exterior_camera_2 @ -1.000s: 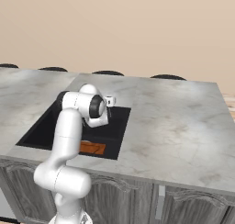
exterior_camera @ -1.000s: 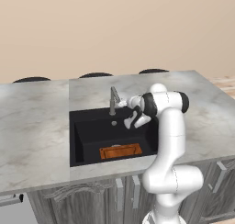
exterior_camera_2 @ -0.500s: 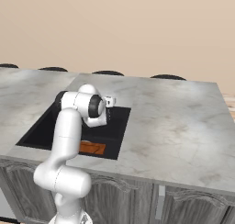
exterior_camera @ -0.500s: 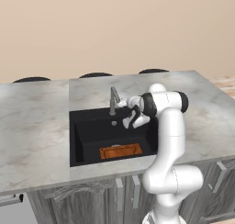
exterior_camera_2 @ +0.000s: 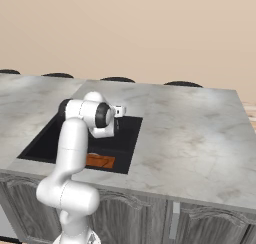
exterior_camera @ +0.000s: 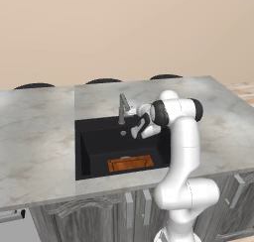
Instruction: Turn on the sink faucet with hot water and rinse the cutting board for ten seconds, then turn off the faucet. Push the cutting board to reach the water if necessary.
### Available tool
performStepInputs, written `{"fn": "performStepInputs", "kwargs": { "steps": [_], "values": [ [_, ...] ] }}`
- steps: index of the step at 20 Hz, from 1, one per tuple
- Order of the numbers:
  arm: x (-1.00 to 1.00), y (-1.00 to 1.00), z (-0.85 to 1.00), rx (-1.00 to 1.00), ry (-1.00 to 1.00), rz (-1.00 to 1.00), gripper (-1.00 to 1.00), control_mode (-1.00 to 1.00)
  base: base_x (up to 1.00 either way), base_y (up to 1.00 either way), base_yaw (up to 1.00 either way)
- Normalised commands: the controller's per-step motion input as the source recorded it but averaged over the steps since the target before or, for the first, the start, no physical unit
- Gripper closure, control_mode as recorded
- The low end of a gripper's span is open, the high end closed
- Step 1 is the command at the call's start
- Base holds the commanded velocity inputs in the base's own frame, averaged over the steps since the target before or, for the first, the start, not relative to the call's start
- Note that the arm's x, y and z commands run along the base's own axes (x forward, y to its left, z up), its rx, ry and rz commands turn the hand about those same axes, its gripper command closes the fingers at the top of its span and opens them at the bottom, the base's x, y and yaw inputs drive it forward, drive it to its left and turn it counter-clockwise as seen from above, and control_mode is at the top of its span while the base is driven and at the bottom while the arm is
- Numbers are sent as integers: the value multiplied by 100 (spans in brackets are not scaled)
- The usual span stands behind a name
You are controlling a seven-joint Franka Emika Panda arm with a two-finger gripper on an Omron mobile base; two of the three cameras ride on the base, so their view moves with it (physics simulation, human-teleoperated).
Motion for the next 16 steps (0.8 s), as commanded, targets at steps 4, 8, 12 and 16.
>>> {"fn": "performStepInputs", "kwargs": {
  "steps": [4,8,12,16],
  "values": [
    [-30,-13,0,0,0,0,-100,-100,0,0,0],
    [-34,-17,0,0,0,0,-100,-100,0,0,0],
    [-39,-18,0,0,1,0,-100,-100,0,0,0],
    [-40,-20,0,0,2,0,-100,-100,0,0,0]
  ]
}}
